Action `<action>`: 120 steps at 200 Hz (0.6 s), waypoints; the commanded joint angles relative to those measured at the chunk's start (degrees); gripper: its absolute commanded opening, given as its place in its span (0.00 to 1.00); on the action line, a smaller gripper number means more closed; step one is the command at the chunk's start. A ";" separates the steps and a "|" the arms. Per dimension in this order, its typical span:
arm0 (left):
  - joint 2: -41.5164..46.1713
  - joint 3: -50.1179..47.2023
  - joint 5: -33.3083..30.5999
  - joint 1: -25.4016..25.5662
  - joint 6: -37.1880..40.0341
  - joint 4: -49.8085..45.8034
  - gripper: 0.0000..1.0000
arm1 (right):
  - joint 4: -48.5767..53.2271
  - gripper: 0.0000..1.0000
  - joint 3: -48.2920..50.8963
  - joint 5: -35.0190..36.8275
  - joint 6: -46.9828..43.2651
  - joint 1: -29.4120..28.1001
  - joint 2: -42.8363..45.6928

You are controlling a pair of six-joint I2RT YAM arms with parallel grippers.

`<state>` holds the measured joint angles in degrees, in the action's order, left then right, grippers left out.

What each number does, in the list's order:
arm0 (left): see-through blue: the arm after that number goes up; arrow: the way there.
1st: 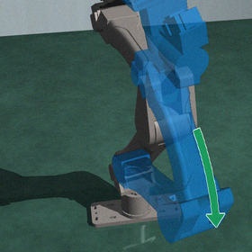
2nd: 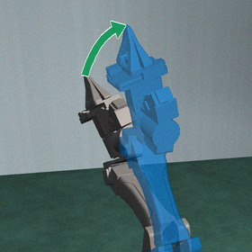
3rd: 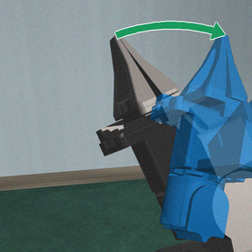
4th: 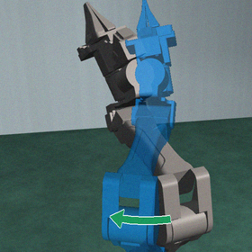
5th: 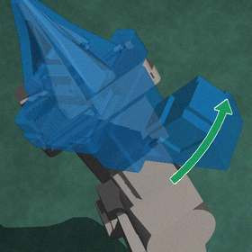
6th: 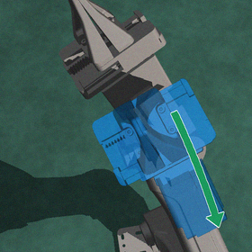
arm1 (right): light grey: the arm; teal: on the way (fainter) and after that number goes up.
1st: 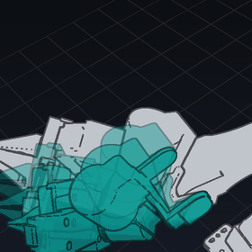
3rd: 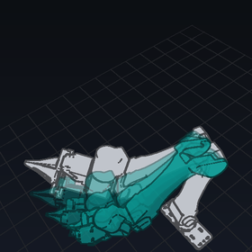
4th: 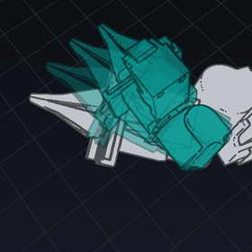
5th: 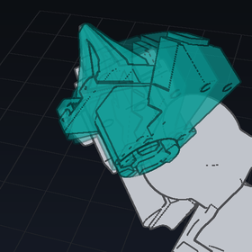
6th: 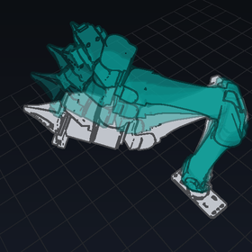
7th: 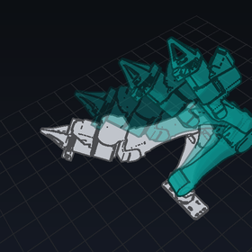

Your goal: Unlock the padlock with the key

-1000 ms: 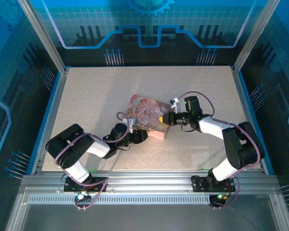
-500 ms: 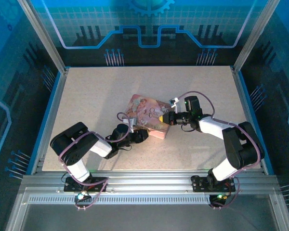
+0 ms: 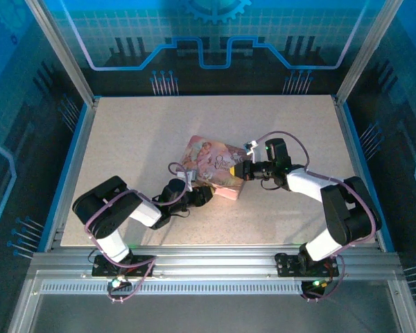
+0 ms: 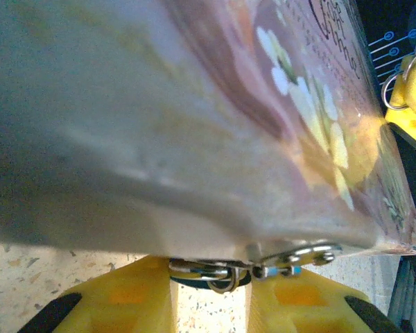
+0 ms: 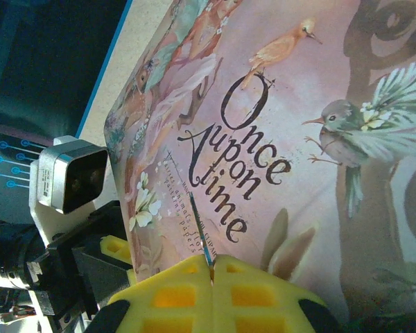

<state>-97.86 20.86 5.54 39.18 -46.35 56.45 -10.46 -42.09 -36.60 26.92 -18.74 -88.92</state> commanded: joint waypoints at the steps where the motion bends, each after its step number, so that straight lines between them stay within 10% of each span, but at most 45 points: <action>1: 2.09 1.46 0.17 0.35 -1.42 1.61 0.26 | 5.90 0.01 0.20 2.61 -1.52 -0.59 2.26; 120: 9.55 3.31 1.87 0.82 -3.39 -8.39 0.25 | 14.52 0.01 4.87 15.95 -15.56 -12.34 20.32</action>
<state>-91.09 21.82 5.85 39.31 -49.25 48.80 0.95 -38.94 -24.14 16.19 -27.66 -70.57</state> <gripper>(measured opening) 0.256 0.062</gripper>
